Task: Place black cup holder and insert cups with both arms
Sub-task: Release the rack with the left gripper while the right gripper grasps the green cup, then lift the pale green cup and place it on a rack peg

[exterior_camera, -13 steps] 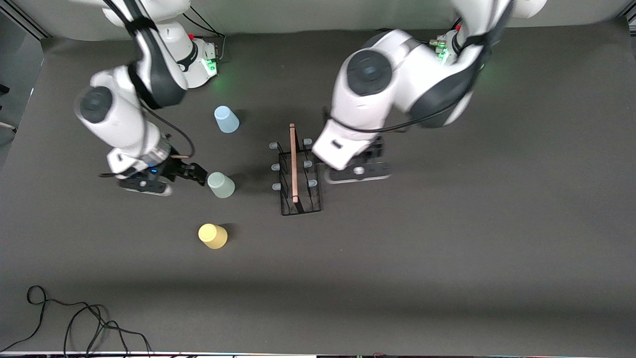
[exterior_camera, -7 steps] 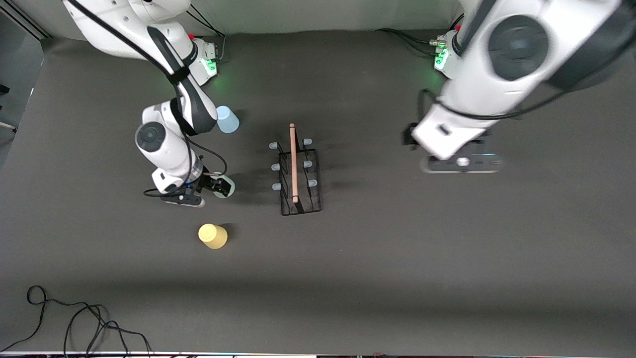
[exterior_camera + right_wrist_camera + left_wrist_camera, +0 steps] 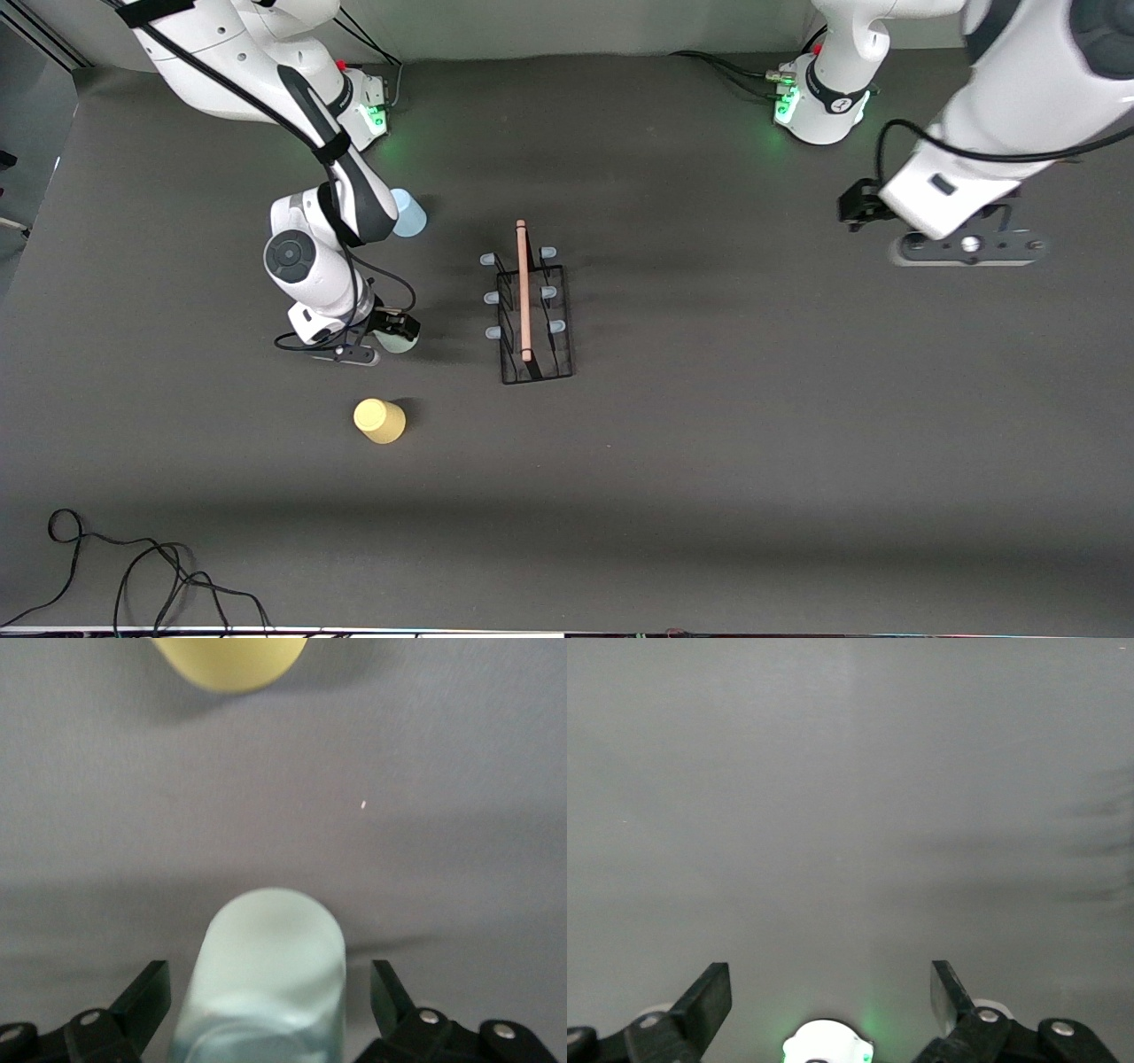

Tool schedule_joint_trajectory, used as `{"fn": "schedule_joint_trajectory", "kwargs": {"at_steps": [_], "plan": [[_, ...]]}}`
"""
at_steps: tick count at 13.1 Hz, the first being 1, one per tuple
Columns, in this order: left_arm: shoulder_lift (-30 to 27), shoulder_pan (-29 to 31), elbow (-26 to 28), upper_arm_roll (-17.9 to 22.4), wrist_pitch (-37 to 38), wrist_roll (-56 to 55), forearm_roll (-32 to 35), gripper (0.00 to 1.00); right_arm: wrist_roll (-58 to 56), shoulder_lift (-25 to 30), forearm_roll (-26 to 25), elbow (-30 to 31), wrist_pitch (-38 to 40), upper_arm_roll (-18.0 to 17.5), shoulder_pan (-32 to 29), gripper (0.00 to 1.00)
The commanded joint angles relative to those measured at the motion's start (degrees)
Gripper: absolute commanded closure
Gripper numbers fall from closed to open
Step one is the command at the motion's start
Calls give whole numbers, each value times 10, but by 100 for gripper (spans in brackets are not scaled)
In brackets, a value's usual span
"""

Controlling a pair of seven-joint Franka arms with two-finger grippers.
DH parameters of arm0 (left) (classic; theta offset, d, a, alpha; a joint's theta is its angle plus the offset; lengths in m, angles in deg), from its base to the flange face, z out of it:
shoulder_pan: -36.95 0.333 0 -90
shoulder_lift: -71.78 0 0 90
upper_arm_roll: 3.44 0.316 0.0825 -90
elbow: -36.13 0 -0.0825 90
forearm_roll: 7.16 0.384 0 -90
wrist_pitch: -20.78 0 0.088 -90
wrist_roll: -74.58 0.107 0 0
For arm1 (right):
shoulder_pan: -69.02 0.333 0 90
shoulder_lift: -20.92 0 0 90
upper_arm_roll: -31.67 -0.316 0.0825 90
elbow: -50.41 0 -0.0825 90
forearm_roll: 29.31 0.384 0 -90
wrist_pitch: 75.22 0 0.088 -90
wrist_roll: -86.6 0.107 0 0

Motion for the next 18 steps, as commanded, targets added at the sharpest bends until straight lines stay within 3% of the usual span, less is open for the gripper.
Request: {"fn": "schedule_joint_trajectory", "kwargs": {"at_steps": [1, 2, 3, 5, 8, 11, 13, 18], "plan": [[-19, 19, 20, 41, -19, 40, -3, 0, 1, 34, 6, 11, 35, 3, 9, 23], [-19, 19, 20, 57, -19, 41, -11, 0, -3, 36, 5, 10, 40, 3, 9, 75], [-20, 21, 18, 69, -25, 45, -17, 0, -6, 39, 6, 10, 41, 3, 9, 100], [-22, 22, 11, 75, -31, 62, -19, 0, -6, 56, 6, 8, 54, 4, 9, 100], [-20, 52, 8, 74, -44, 80, -45, 0, 6, 117, 6, -14, 136, 6, 9, 100], [-20, 55, 8, 73, -52, 88, -46, 0, 20, 164, 87, -77, 258, 2, 13, 100], [-17, 56, 8, 73, -52, 85, -48, 0, 93, 178, 130, -85, 259, 3, 57, 100], [-18, 84, 5, 39, -50, 78, -48, 0, 234, 156, 128, -88, 220, 3, 170, 100]]}}
